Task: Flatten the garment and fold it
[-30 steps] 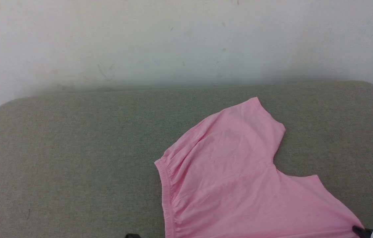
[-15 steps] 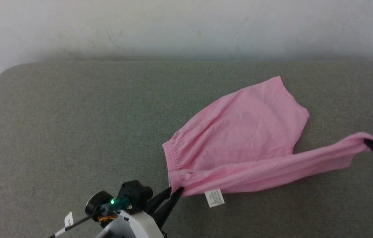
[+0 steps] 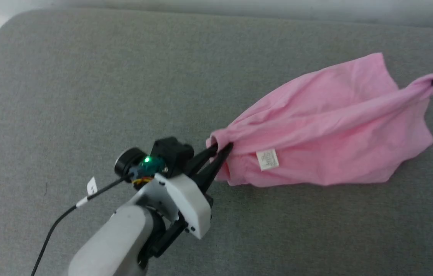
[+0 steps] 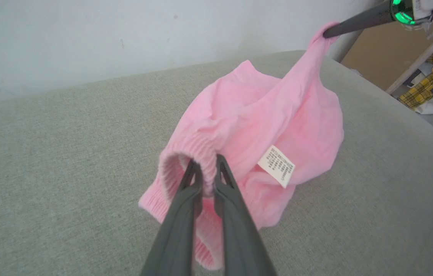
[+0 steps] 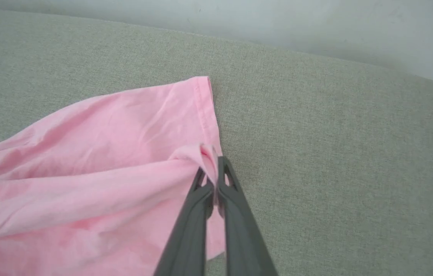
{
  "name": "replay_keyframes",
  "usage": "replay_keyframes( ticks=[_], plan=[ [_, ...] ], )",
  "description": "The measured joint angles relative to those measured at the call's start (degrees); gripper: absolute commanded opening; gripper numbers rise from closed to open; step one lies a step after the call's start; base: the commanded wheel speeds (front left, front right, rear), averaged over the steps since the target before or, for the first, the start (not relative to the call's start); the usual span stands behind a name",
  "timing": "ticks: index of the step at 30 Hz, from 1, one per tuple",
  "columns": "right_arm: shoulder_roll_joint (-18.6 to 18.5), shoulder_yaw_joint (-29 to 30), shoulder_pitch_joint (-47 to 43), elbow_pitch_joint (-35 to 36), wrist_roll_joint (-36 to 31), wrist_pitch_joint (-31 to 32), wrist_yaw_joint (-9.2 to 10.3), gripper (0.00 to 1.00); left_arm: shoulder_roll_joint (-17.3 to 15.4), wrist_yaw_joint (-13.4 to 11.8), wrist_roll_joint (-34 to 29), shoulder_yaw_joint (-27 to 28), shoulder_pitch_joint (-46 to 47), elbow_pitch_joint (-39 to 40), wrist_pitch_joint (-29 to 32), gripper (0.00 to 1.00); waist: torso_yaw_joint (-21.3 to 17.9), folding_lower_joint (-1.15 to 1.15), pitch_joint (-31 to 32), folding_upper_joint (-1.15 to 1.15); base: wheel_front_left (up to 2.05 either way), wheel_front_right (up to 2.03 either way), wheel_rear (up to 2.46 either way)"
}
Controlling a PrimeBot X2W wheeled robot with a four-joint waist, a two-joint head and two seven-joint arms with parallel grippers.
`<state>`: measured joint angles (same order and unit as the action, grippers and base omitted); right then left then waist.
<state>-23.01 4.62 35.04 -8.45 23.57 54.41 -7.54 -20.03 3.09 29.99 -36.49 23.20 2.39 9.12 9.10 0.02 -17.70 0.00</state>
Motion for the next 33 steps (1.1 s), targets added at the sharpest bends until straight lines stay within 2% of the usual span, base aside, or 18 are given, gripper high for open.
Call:
replay_keyframes(
  ticks=[10, 17, 23, 24, 25, 26, 27, 28, 33],
  plan=[
    [-2.3, -6.3, 11.9, -14.5, -6.9, -6.9, 0.0, 0.0, 4.3, 1.4, 0.0, -0.5, 7.4, -8.3, -1.7, 0.0, 3.6, -0.01, -6.5, 0.0, 0.0, 0.0, 0.0],
    [-2.6, -8.2, 16.3, -22.1, -9.2, -14.2, 0.0, 0.0, 7.1, 1.5, 0.1, -0.7, 10.2, -12.1, -4.1, 0.0, 5.6, -0.01, -9.3, 0.0, 0.0, 0.0, 0.0],
    [-2.8, -10.0, 18.3, -27.5, -10.2, -19.3, 0.0, 0.0, 8.3, 1.9, 0.1, -0.9, 11.6, -15.3, -5.8, 0.0, 6.5, -0.01, -10.7, 0.0, 0.0, 0.0, 0.0],
    [-2.8, -10.4, 18.5, -28.1, -10.2, -20.1, 0.0, 0.17, 8.5, 1.9, 0.1, -1.0, 11.8, -15.8, -6.2, 0.0, 6.6, -0.01, -10.8, 0.0, 0.0, 0.0, 0.0],
    [-2.8, -10.6, 18.7, -28.7, -10.0, -21.1, -0.01, 1.0, 8.7, 1.9, 0.1, -1.0, 12.0, -16.3, -6.2, 0.0, 6.6, -0.01, -10.8, 0.0, 0.0, 0.0, 0.0],
    [-2.8, -10.7, 18.9, -29.3, -9.9, -22.3, 0.0, 1.0, 8.8, 1.9, 0.1, -1.1, 12.1, -16.7, -6.4, 0.12, 6.5, -0.02, -10.7, 0.0, 0.0, 0.0, 0.0],
    [-2.8, -11.2, 19.1, -29.9, -9.8, -23.3, 0.01, 1.0, 8.9, 1.9, 0.1, -1.0, 12.2, -17.2, -6.8, 0.96, 6.5, -0.01, -10.5, 0.0, 0.0, 0.0, 0.0],
    [-2.9, -11.8, 19.1, -30.4, -9.6, -24.3, 0.0, 1.0, 9.0, 1.9, 0.1, -1.0, 12.2, -17.8, -7.2, 1.0, 6.4, -0.02, -10.3, 0.0, 0.0, 0.0, 0.0],
    [-2.7, -14.3, 19.1, -32.4, -6.6, -29.4, 0.0, 1.0, 8.8, 1.0, 0.3, -0.1, 11.9, -19.1, -9.4, 1.0, 6.0, -0.02, -8.0, 0.0, 0.0, 0.0, 0.0]
  ],
)
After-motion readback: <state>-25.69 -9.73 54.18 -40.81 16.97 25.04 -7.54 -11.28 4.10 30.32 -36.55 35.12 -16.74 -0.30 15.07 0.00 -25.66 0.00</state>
